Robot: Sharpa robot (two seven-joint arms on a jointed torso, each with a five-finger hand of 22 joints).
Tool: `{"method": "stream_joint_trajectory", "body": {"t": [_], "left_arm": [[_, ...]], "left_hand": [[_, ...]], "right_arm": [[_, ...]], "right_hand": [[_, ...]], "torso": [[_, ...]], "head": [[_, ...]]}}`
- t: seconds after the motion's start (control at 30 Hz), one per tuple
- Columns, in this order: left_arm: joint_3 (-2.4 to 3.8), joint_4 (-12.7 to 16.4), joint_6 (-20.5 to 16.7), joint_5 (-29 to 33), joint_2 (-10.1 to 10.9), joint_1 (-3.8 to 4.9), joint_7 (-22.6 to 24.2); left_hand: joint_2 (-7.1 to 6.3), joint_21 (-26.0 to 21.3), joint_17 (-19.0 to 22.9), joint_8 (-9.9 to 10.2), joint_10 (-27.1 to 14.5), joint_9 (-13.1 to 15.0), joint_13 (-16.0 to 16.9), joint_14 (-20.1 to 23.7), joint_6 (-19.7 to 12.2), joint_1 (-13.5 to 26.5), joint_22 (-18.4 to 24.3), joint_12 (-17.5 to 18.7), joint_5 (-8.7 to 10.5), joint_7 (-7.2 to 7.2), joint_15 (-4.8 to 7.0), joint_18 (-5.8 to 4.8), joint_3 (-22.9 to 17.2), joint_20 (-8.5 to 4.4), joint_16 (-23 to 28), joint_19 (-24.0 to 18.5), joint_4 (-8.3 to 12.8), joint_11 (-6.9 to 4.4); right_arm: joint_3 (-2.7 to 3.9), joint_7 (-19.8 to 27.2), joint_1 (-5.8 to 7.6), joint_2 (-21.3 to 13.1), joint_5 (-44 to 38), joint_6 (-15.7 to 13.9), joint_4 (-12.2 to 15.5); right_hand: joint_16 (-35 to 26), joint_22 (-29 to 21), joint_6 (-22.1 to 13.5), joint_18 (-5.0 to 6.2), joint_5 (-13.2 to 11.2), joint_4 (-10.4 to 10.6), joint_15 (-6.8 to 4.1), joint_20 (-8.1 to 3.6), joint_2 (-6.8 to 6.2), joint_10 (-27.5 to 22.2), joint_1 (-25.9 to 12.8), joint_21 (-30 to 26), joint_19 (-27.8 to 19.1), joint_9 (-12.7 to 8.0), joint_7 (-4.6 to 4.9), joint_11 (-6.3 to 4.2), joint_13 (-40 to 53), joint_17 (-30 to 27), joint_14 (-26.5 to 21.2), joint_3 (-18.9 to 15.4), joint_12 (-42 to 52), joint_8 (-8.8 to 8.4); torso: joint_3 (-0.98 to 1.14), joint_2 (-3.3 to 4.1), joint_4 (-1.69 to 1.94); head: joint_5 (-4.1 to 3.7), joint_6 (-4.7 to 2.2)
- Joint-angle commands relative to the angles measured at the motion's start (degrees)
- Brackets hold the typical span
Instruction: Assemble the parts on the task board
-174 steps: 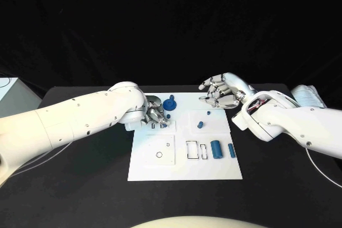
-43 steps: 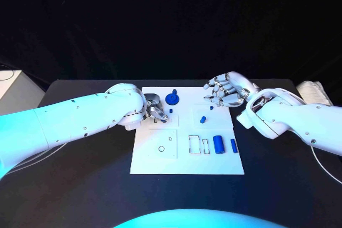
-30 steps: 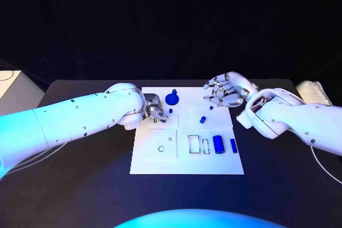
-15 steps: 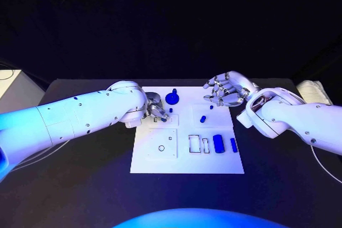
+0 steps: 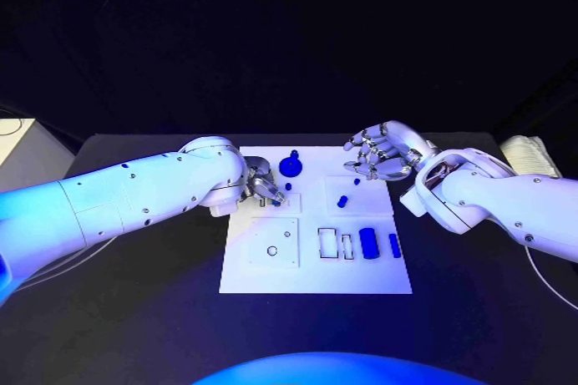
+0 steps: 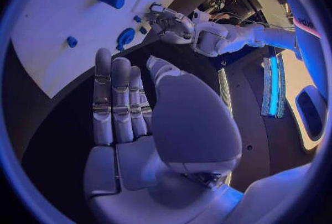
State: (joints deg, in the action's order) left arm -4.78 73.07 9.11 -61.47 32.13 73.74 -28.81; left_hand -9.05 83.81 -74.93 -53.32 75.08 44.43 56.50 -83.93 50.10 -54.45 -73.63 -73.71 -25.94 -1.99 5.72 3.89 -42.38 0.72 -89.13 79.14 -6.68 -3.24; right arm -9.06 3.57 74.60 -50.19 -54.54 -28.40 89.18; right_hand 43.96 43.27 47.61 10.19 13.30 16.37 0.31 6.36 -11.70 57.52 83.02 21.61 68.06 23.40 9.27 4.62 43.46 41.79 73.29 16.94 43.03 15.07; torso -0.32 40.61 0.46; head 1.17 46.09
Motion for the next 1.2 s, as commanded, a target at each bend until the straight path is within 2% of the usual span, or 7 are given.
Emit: {"method": "stream_joint_trajectory", "body": {"t": [0.03, 0.33, 0.47, 0.8, 1.03, 1.13, 1.2], "left_arm": [[-0.19, 0.07, 1.13, 0.61, 0.41, -0.47, -1.51], [1.08, 1.46, 0.86, 2.04, 1.26, -0.28, -1.47], [1.66, 1.88, 1.24, 2.36, 1.51, -0.01, -1.48], [2.34, 1.92, 4.44, 2.44, 1.60, 1.35, -1.66], [2.40, -0.43, 11.27, 2.36, 0.21, 2.92, -2.07], [2.38, -2.24, 14.90, 2.50, -1.05, 3.54, -2.33], [2.34, -3.56, 16.85, 2.88, -1.98, 3.94, -2.49]], "left_hand": [[1.75, -0.32, -12.95, 0.12, -0.44, 0.06, -0.37, -5.43, 1.29, -2.04, 0.23, 0.54, -0.23, 1.41, 0.19, -0.17, -7.05, 0.01, 0.15, -0.63, 6.83, 0.10], [2.08, -0.97, -12.09, 0.56, -1.75, 0.13, -2.45, -5.15, 0.58, -2.21, 1.60, 1.84, 0.90, 1.00, -0.08, 0.11, -6.20, 0.18, 0.61, -1.62, 6.26, 0.49], [3.07, -2.19, -10.31, 1.61, -4.82, 0.08, -7.35, -4.52, -0.88, -3.01, 3.85, 5.00, 2.00, 0.32, -0.60, 0.57, -3.90, 0.63, 1.61, -3.28, 4.99, 1.11], [4.30, -3.64, -8.56, 3.87, -8.79, -0.29, -12.60, -3.77, -3.26, -5.55, 6.17, 8.51, 10.37, -0.97, -1.65, 1.06, -3.18, 1.63, 2.67, -5.05, 3.70, 2.29], [5.04, -4.52, -7.86, 4.67, -10.26, -0.19, -13.91, -3.36, -3.92, -7.27, 7.50, 9.14, 17.02, -1.50, -2.18, 1.36, -2.83, 2.22, 3.10, -6.13, 2.96, 2.84], [5.52, -4.88, -7.72, 5.24, -10.87, -0.22, -14.57, -3.23, -4.09, -8.44, 7.91, 9.48, 22.73, -1.64, -2.36, 1.45, -2.93, 2.43, 3.19, -6.48, 2.93, 2.98], [5.44, -4.88, -7.82, 5.34, -10.97, -0.23, -14.67, -3.26, -4.16, -8.60, 7.87, 9.54, 23.07, -1.66, -2.36, 1.45, -3.04, 2.44, 3.14, -6.46, 3.01, 3.00]], "right_arm": [[0.00, 0.22, -0.06, -0.01, -0.54, 0.72, 0.00], [0.00, 0.21, -0.11, -0.03, -0.54, 0.76, -0.03], [-0.01, 0.19, -0.12, -0.03, -0.54, 0.80, -0.05], [-0.02, 0.11, -0.15, 0.07, -0.54, 0.98, -0.17], [-0.04, 0.04, -0.16, 0.11, -0.54, 0.98, -0.23], [-0.04, 0.02, -0.16, 0.15, -0.54, 0.97, -0.28], [-0.04, 0.00, -0.16, 0.17, -0.54, 0.97, -0.29]], "right_hand": [[-0.37, -0.05, -0.02, 0.25, 0.36, 0.02, 0.07, -0.01, 0.11, -0.32, -0.58, -0.24, 0.29, -0.05, 0.39, 0.11, -0.05, 0.05, 0.37, 0.39, 0.14, 0.37], [-0.37, -0.05, -0.02, 0.25, 0.36, 0.02, 0.07, -0.01, 0.11, -0.32, -0.58, -0.24, 0.29, -0.05, 0.39, 0.11, -0.05, 0.05, 0.37, 0.39, 0.14, 0.37], [-0.37, -0.05, -0.02, 0.25, 0.36, 0.02, 0.07, -0.01, 0.11, -0.32, -0.58, -0.24, 0.29, -0.05, 0.39, 0.11, -0.05, 0.05, 0.37, 0.39, 0.14, 0.37], [-0.37, -0.05, -0.02, 0.25, 0.36, 0.02, 0.07, -0.01, 0.11, -0.32, -0.58, -0.24, 0.29, -0.05, 0.39, 0.11, -0.05, 0.05, 0.37, 0.39, 0.14, 0.37], [-0.47, -0.12, -0.04, 0.24, 0.47, 0.04, 0.08, -0.01, 0.08, -0.34, -0.68, -0.32, 0.34, -0.06, 0.40, 0.12, -0.13, 0.09, 0.40, 0.43, 0.18, 0.41], [-0.47, -0.12, -0.04, 0.24, 0.47, 0.04, 0.08, -0.01, 0.08, -0.34, -0.68, -0.32, 0.34, -0.06, 0.40, 0.12, -0.13, 0.09, 0.40, 0.43, 0.18, 0.41], [-0.47, -0.12, -0.04, 0.24, 0.47, 0.04, 0.08, -0.01, 0.08, -0.34, -0.68, -0.32, 0.34, -0.06, 0.40, 0.12, -0.13, 0.09, 0.40, 0.43, 0.18, 0.41]], "torso": [[0.00, -0.02, 0.04], [-0.03, -0.05, 0.08], [-0.01, -0.06, 0.06], [0.07, -0.05, 0.05], [0.04, 0.03, 0.02], [0.04, 0.01, 0.01], [0.01, 0.00, 0.02]], "head": [[-0.02, -0.01], [-0.13, -0.07], [-0.12, -0.08], [0.04, -0.11], [0.08, -0.06], [0.07, -0.04], [0.14, 0.01]]}}
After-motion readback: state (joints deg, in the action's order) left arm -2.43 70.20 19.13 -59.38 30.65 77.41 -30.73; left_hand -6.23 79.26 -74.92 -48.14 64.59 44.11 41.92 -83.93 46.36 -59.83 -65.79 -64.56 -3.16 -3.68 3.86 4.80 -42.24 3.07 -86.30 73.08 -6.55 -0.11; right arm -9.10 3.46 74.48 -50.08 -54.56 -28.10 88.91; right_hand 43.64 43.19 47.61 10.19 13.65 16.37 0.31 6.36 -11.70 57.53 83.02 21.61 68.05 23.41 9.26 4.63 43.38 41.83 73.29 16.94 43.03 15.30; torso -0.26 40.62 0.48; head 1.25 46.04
